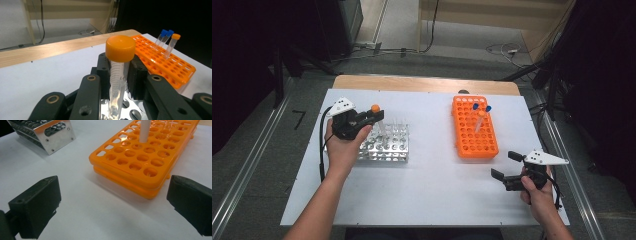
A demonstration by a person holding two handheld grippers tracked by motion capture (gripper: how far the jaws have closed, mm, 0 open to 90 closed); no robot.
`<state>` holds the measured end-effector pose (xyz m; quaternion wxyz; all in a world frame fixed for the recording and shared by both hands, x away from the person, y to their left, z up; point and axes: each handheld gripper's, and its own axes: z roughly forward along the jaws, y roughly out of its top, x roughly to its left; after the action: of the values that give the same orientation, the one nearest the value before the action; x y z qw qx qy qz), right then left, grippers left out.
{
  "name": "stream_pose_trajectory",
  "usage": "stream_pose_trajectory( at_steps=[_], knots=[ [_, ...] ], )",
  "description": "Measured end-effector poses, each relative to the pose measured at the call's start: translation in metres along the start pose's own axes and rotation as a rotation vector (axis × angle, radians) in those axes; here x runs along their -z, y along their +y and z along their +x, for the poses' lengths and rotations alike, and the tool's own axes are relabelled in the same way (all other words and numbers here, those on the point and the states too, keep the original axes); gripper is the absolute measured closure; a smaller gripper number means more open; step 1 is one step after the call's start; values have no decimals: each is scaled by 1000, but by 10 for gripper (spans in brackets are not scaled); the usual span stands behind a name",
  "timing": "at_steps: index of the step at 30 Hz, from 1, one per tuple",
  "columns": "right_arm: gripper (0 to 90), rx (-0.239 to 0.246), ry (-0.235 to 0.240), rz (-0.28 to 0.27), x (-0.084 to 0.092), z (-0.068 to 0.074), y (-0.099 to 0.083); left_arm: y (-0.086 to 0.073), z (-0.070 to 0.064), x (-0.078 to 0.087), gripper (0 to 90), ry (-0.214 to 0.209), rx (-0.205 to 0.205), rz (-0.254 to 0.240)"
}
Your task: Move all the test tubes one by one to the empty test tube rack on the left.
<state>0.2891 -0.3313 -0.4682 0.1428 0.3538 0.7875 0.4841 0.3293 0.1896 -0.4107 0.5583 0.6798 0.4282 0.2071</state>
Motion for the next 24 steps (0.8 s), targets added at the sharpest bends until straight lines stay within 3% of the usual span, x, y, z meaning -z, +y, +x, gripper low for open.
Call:
stream_pose_trajectory(
  at_steps=[13, 24],
  knots=[
    [0, -5, -11, 1, 1, -1, -1, 3, 6, -27, 750, 62, -6, -3],
    [0, -1, -11, 7, -1, -1, -3, -8, -2, -38, 748, 88, -87, 72]
  ],
)
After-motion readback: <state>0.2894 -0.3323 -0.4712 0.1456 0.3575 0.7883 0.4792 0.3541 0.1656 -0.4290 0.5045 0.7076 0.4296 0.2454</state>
